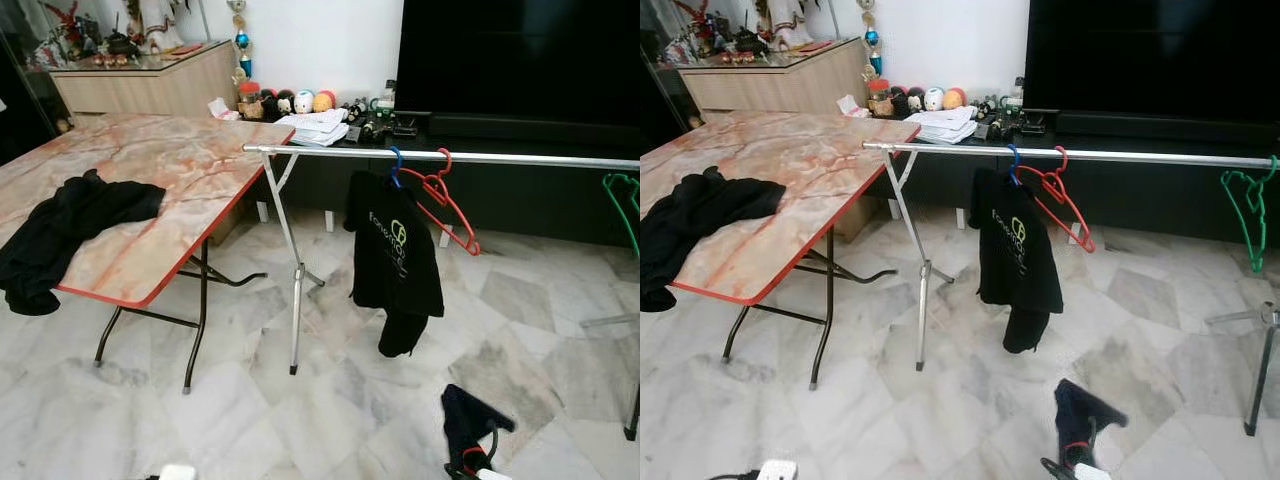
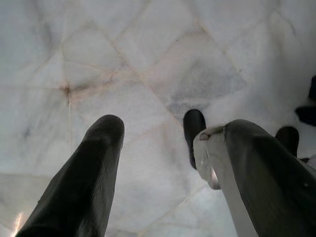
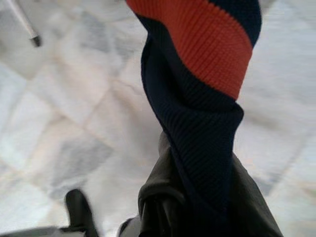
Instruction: Hang hanger
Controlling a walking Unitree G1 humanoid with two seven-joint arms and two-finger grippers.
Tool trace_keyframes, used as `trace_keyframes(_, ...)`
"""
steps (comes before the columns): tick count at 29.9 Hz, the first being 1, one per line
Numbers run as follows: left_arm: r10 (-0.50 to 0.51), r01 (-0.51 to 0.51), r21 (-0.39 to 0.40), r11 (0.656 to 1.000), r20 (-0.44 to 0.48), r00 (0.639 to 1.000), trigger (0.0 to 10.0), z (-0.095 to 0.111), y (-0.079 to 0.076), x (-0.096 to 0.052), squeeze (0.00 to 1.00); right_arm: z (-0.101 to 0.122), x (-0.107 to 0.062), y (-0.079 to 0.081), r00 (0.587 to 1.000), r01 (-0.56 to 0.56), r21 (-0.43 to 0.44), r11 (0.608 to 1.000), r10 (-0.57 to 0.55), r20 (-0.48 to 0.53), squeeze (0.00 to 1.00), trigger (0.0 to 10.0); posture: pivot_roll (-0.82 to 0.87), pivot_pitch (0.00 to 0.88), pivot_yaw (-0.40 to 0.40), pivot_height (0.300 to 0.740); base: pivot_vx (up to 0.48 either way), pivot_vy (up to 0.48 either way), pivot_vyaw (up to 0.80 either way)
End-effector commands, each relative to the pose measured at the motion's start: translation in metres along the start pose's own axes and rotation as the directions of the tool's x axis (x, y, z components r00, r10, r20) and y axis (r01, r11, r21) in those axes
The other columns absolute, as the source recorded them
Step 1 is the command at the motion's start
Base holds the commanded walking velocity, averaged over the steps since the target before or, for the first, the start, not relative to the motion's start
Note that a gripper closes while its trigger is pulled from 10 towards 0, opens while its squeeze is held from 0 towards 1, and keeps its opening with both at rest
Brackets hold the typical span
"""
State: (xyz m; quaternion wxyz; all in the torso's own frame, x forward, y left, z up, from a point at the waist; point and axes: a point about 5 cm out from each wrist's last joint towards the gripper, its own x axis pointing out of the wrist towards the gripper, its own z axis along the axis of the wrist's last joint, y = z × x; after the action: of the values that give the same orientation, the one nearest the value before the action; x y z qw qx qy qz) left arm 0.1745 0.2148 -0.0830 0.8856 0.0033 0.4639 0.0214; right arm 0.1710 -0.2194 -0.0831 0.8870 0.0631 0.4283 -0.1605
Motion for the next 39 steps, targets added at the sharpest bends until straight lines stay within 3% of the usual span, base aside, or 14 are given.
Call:
trace_keyframes(1, 0.022, -0.021, 0.014, 1.000, -0.025, 0.999, 10.0, -0.005, 0.007, -0.002, 0.00, 0.003, 0.000, -0.006, 0.999, 0.035, 0.074, 0.997, -0.036, 0.017, 0.00, 10.0, -0.05, 0.000, 0.085, 0.740, 0.000, 0.000, 0.00)
trace_keyframes(6, 0.019, -0.019, 0.000, 1.000, -0.034, 0.999, 10.0, -0.007, 0.006, -0.002, 0.00, 0.000, -0.001, -0.006, 0.999, 0.045, 0.111, 0.993, -0.047, 0.011, 0.00, 10.0, -0.05, 0.000, 0.085, 0.740, 0.000, 0.242, 0.00)
trace_keyframes(9, 0.022, -0.022, -0.002, 1.000, -0.023, 0.999, 10.0, 0.000, 0.006, 0.000, 0.00, -0.004, -0.001, -0.003, 1.000, 0.023, 0.066, 0.998, -0.023, 0.000, 0.00, 10.0, -0.05, 0.011, 0.080, 0.740, 0.000, 0.411, 0.00)
trace_keyframes(18, 0.024, -0.024, -0.007, 1.000, -0.010, 1.000, 10.0, 0.013, 0.000, 0.003, 0.00, -0.002, -0.001, -0.005, 0.999, 0.046, 0.117, 0.992, -0.048, 0.018, 0.00, 10.0, -0.04, 0.031, 0.076, 0.740, 0.000, 0.405, 0.00)
trace_keyframes(26, 0.012, -0.012, -0.005, 1.000, -0.014, 1.000, 10.0, 0.011, -0.018, 0.005, 0.00, 0.000, -0.001, -0.007, 0.998, 0.058, 0.122, 0.991, -0.061, 0.020, 0.00, 10.0, -0.04, 0.033, 0.074, 0.740, 0.000, 0.295, 0.00)
trace_keyframes(34, -0.009, 0.009, 0.003, 1.000, -0.009, 1.000, 10.0, 0.014, -0.038, 0.007, 0.00, -0.001, -0.001, -0.010, 0.997, 0.074, 0.130, 0.989, -0.076, 0.012, 0.00, 10.0, -0.04, 0.027, 0.075, 0.740, 0.000, 0.000, -0.80)
trace_keyframes(36, -0.026, 0.026, 0.013, 1.000, -0.009, 1.000, 10.0, 0.015, -0.050, 0.008, 0.00, 0.000, -0.001, -0.010, 0.997, 0.072, 0.121, 0.990, -0.075, 0.022, 0.00, 10.0, -0.04, 0.025, 0.079, 0.740, 0.000, 0.000, -0.80)
trace_keyframes(39, -0.025, 0.025, 0.007, 1.000, -0.007, 1.000, 10.0, 0.015, -0.048, 0.008, 0.00, 0.001, -0.001, -0.009, 0.997, 0.066, 0.124, 0.990, -0.071, 0.032, 0.00, 10.0, -0.04, 0.023, 0.079, 0.740, 0.000, 0.000, -0.27)
